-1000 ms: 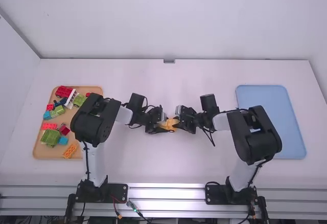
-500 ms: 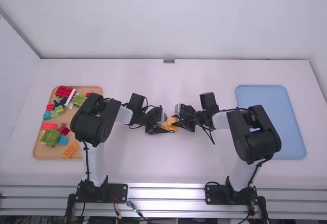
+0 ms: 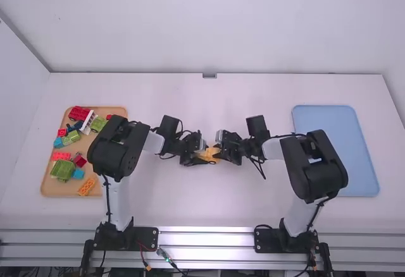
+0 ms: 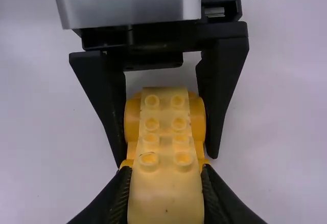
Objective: Assemble lego blocks to make yellow taxi
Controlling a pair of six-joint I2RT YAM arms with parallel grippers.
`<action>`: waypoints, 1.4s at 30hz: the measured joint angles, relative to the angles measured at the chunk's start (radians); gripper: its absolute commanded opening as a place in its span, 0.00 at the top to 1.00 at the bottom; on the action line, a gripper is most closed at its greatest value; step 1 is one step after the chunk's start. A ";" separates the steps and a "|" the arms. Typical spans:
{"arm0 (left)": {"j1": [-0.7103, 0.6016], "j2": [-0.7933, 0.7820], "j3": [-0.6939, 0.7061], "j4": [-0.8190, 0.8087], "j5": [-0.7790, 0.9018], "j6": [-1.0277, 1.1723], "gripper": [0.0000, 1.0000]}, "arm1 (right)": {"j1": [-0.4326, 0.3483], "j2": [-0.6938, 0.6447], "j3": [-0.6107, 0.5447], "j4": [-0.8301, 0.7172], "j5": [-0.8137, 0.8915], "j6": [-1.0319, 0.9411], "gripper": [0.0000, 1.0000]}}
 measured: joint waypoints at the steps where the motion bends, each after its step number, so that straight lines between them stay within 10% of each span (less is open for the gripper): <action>1: 0.000 0.000 0.000 0.000 0.000 0.000 0.47 | 0.002 0.000 0.000 0.001 0.004 0.000 0.71; 25: -0.003 0.000 0.000 0.003 0.003 -0.026 0.49 | -0.004 0.014 0.052 -0.007 -0.027 0.008 0.42; 27: -0.003 0.000 0.000 0.003 0.003 -0.026 0.49 | -0.013 0.014 0.068 -0.007 -0.052 0.008 0.46; 29: -0.003 0.000 0.000 0.003 0.003 -0.026 0.49 | -0.025 0.014 0.083 -0.018 -0.076 0.006 0.87; 30: -0.003 0.000 0.000 0.003 0.003 -0.026 0.49 | -0.032 0.014 0.090 -0.042 -0.084 0.007 0.91; 42: -0.003 0.000 0.000 0.002 0.003 -0.025 0.50 | -0.014 0.014 0.080 -0.130 0.000 0.007 1.00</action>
